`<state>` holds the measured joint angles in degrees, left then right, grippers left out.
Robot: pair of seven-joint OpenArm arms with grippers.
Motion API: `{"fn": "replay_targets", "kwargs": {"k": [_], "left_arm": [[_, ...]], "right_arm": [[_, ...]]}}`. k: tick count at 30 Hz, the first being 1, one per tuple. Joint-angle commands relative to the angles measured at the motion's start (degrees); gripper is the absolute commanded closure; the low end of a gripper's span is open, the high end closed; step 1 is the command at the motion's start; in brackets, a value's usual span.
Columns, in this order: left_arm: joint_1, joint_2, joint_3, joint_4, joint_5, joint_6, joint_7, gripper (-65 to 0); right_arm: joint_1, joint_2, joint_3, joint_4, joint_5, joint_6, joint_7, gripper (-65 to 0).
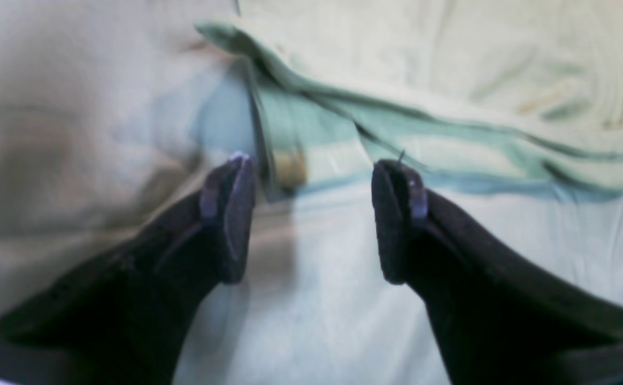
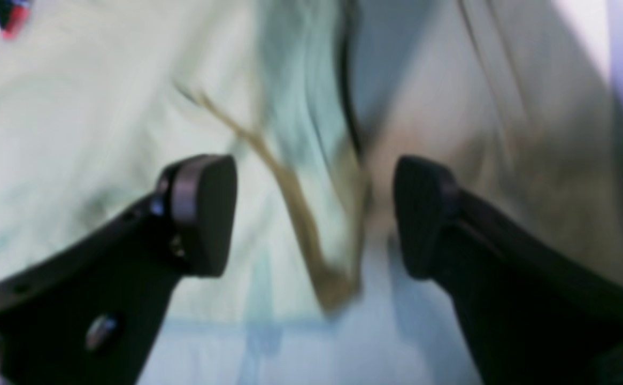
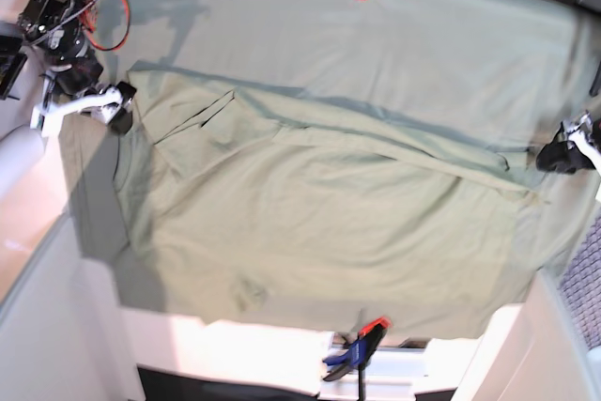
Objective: Fold the T-shirt properly
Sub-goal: 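Lift the shoulder edges and pull them across the shirt body, then lower the held edges onto the shirt and release both grippers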
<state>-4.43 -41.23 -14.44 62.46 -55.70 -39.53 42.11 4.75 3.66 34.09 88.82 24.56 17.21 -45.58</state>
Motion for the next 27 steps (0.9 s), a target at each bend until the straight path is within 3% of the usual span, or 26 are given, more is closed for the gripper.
{"fn": "replay_targets", "kwargs": {"k": [1, 9, 16, 27], "left_arm": [[0.87, -1.33, -1.53, 1.44, -1.36, -0.47, -0.66, -38.2], [6.10, 1.31, -7.48, 3.17, -3.19, -0.47, -0.72, -38.2], [5.79, 3.45, -7.50, 3.10, -0.87, -0.46, -2.12, -38.2], [-1.36, 9.22, -7.50, -2.71, 6.80, 7.45, -5.84, -38.2]], "right_arm": [[-0.46, -0.13, 1.16, 1.07, 2.14, 0.52, 1.22, -44.7], [-4.46, -5.90, 3.56, 0.63, 4.63, 0.55, 2.43, -44.6], [-3.58, -6.69, 0.31, -0.39, 3.72, 0.52, 3.61, -44.7], [-3.67, -6.67, 0.28, -1.18, 2.86, 0.55, 3.74, -44.7]]}}
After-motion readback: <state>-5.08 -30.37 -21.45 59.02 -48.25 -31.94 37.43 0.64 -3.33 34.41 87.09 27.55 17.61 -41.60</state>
